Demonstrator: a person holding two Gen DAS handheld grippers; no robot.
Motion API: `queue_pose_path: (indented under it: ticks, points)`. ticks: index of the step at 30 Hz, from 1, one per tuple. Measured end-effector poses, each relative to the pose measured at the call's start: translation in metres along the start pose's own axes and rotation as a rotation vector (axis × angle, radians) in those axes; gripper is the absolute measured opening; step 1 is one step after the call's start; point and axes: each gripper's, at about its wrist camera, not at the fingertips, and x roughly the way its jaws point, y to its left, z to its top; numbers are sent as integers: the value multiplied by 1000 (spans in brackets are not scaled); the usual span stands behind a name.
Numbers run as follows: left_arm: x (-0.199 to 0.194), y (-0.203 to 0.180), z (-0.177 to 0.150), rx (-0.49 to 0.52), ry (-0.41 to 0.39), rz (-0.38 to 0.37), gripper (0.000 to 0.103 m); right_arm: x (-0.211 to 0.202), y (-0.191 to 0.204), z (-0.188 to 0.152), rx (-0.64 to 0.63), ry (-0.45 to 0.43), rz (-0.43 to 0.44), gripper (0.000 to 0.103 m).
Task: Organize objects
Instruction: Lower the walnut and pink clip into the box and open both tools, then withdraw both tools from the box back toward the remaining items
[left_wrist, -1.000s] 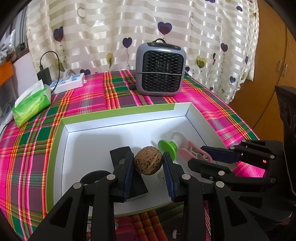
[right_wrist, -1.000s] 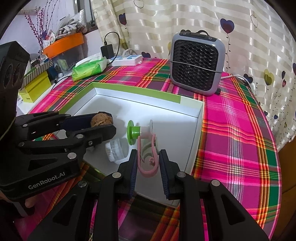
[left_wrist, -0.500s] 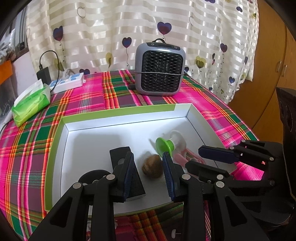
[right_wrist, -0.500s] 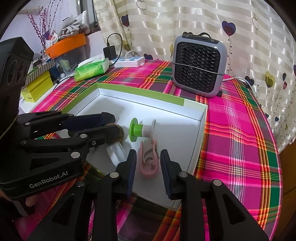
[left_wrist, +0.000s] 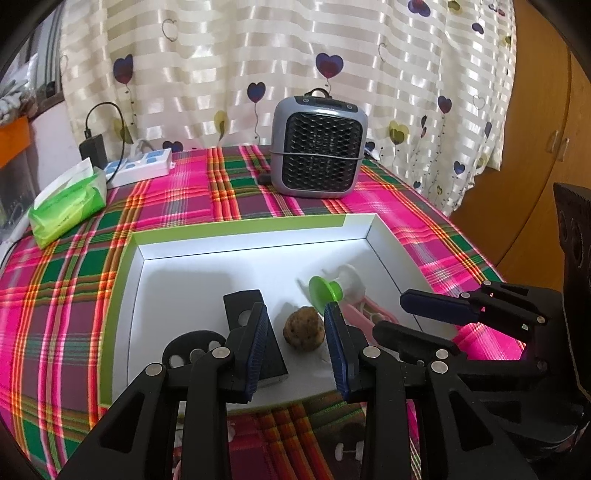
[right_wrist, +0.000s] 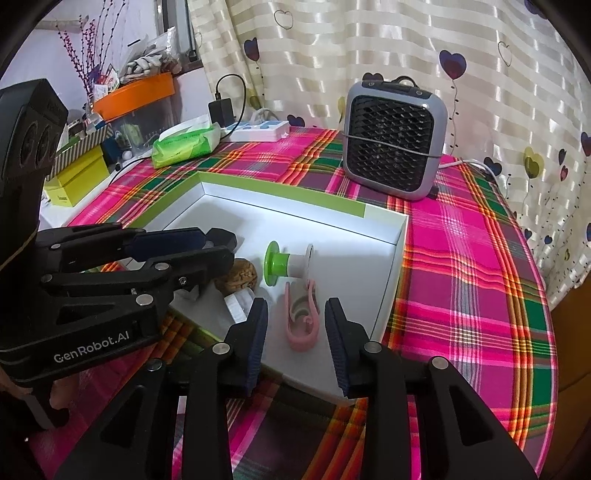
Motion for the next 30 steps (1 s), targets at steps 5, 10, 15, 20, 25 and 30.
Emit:
queue_pose_path:
  ticks: [5, 10, 15, 20, 25, 30]
  points:
    - [-10, -3, -3, 6, -11, 5, 30, -8, 5, -2, 0, -11, 0, 34]
    - [-19, -5, -8, 11, -13, 11, 30, -15, 11, -4, -7, -24, 5, 34]
    - [-28, -6, -12, 11, -22, 15, 29, -23, 17, -6, -18, -41, 7, 38]
    - [-37, -6, -18, 8, -28, 20, 29, -28, 20, -11, -20, -50, 13, 39]
    - [-44, -6, -24, -3, -33, 26, 29, -36, 26, -13, -27, -67, 17, 40]
    - [-50, -7, -30, -8, -30, 37, 29, -43, 31, -16, -36, -84, 23, 41]
